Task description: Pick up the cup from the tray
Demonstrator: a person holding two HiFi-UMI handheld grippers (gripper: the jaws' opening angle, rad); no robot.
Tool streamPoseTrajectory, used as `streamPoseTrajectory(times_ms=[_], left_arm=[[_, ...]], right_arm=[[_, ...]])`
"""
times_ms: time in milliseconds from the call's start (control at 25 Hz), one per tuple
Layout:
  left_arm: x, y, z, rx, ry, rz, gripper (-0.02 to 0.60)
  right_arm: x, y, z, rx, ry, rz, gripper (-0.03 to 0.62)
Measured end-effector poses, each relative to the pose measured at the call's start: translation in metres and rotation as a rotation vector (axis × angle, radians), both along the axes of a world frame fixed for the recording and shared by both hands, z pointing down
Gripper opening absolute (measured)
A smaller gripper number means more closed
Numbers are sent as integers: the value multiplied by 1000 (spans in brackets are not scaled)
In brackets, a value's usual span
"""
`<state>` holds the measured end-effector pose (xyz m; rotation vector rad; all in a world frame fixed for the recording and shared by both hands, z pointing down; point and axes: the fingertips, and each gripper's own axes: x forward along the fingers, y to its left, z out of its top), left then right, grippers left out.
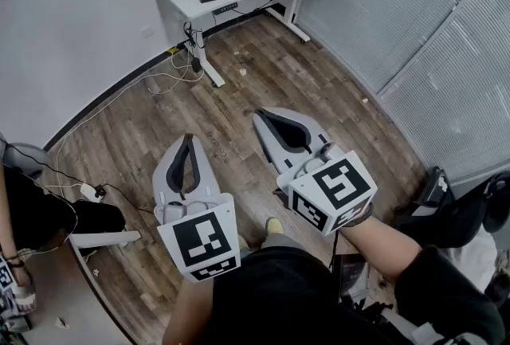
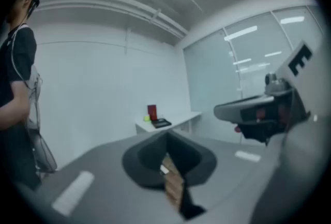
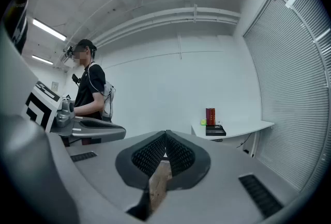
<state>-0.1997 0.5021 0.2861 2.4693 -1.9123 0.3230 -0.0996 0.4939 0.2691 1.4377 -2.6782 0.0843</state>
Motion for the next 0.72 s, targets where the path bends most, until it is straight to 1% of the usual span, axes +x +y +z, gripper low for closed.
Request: streamPoseTrajectory(times_ms=[200, 360, 560, 720], left_arm=[[-6, 1, -3, 1, 7, 0, 2], [-12, 3, -3, 1, 9, -10, 2], [-27, 5, -4, 4, 12, -19, 2], [-31, 8, -4, 5, 17, -19, 2]], right_arm=[[-1, -1, -2, 3, -8, 18, 14], [4, 0, -5, -3, -67, 44, 14], [2, 4, -6, 5, -70, 68, 14], [3, 8, -5, 5, -62, 77, 14]])
